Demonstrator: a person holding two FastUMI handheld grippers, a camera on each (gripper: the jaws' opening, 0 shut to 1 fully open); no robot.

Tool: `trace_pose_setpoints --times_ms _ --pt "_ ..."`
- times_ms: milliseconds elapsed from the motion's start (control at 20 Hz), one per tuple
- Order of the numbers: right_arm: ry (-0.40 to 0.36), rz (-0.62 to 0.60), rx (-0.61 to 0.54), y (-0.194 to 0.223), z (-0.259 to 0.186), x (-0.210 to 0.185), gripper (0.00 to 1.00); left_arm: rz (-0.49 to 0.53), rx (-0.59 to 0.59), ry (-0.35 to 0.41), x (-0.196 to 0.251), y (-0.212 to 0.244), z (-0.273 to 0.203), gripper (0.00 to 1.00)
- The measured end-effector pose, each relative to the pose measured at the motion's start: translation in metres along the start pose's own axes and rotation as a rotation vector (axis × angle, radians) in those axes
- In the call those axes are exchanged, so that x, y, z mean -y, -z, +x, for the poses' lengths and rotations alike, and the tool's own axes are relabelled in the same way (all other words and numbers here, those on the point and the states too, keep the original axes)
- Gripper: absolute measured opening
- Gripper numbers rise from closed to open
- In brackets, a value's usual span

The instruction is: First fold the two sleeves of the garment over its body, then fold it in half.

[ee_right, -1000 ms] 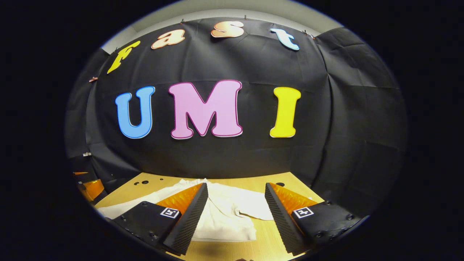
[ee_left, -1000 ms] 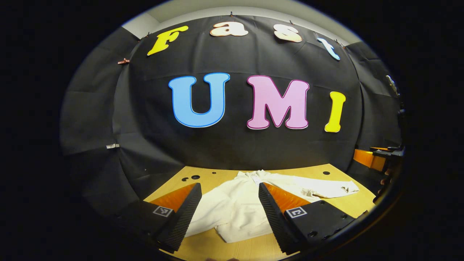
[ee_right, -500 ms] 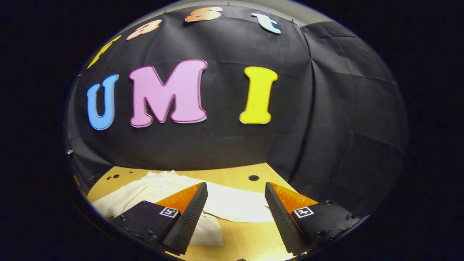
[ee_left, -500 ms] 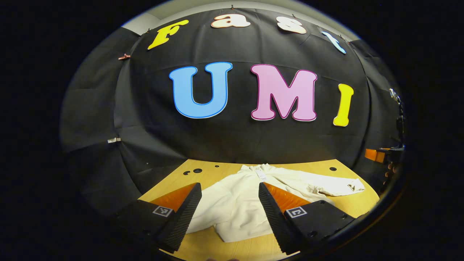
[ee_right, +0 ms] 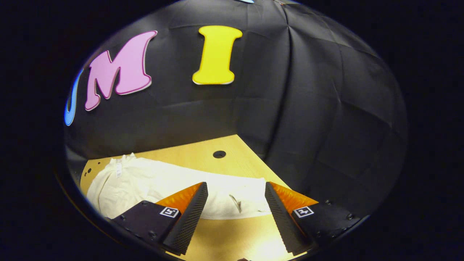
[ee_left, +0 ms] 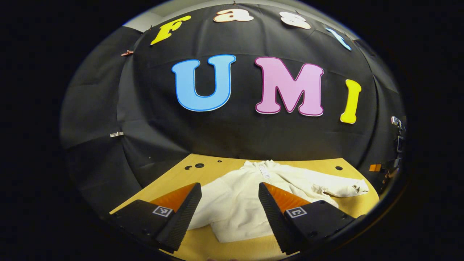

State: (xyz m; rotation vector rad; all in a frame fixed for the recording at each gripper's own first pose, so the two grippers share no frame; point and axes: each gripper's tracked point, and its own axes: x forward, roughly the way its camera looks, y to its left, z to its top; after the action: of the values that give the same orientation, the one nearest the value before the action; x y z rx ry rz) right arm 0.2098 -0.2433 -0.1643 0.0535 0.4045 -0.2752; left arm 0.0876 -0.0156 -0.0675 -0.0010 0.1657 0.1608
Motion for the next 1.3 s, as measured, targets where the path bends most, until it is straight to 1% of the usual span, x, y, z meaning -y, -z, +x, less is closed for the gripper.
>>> trace_pose_setpoints --times_ms 200,250,350,450,600,700,750,850,900,950,1000,1050,1100,1150,1200,1250,1300 --pt "0.034 0.012 -0.109 0.035 0.046 0.024 0.98 0.007 -0.033 0.025 0.019 0.012 0.006 0.98" --pt "0.042 0.031 -0.141 0.044 0.054 0.032 0.98 0.010 -0.035 0.035 0.025 0.013 0.008 0.98" --pt "0.049 0.101 -0.161 0.054 0.069 0.042 0.98 0.021 -0.028 0.054 0.034 0.013 0.009 0.97" --pt "0.075 0.099 -0.184 0.066 0.075 0.056 0.97 0.022 -0.033 0.071 0.042 0.016 0.010 0.97" --pt "0.083 0.060 -0.233 0.089 0.095 0.054 0.99 0.030 -0.039 0.072 0.046 0.019 0.012 0.98" --pt "0.065 0.071 -0.275 0.101 0.102 0.050 0.99 0.033 -0.047 0.069 0.046 0.020 0.012 0.98" --pt "0.065 0.070 -0.292 0.104 0.103 0.055 0.99 0.033 -0.051 0.067 0.045 0.020 0.012 0.98" --pt "0.053 0.100 -0.304 0.107 0.105 0.053 0.99 0.035 -0.051 0.061 0.043 0.019 0.011 0.98" --pt "0.050 0.122 -0.311 0.109 0.106 0.054 0.86 0.038 -0.047 0.057 0.042 0.018 0.011 0.98" --pt "0.043 0.120 -0.306 0.108 0.107 0.053 0.99 0.043 -0.046 0.054 0.040 0.016 0.010 0.98" --pt "0.038 0.104 -0.310 0.110 0.106 0.053 0.98 0.050 -0.044 0.050 0.038 0.015 0.009 0.98" --pt "0.012 0.110 -0.312 0.112 0.109 0.046 0.98 0.056 -0.040 0.049 0.036 0.015 0.007 0.98" --pt "0.016 0.102 -0.311 0.110 0.107 0.044 0.87 0.058 -0.037 0.051 0.035 0.015 0.007 0.98" --pt "-0.017 0.109 -0.305 0.108 0.110 0.036 0.76 0.058 -0.039 0.051 0.034 0.015 0.006 0.97" --pt "-0.016 0.117 -0.314 0.110 0.107 0.033 0.60 0.059 -0.044 0.048 0.032 0.019 0.005 0.98" --pt "-0.034 0.123 -0.309 0.107 0.109 0.028 0.45 0.058 -0.051 0.048 0.032 0.021 0.005 0.98" --pt "-0.025 0.122 -0.318 0.108 0.108 0.028 0.35 0.056 -0.058 0.049 0.031 0.023 0.003 0.98"
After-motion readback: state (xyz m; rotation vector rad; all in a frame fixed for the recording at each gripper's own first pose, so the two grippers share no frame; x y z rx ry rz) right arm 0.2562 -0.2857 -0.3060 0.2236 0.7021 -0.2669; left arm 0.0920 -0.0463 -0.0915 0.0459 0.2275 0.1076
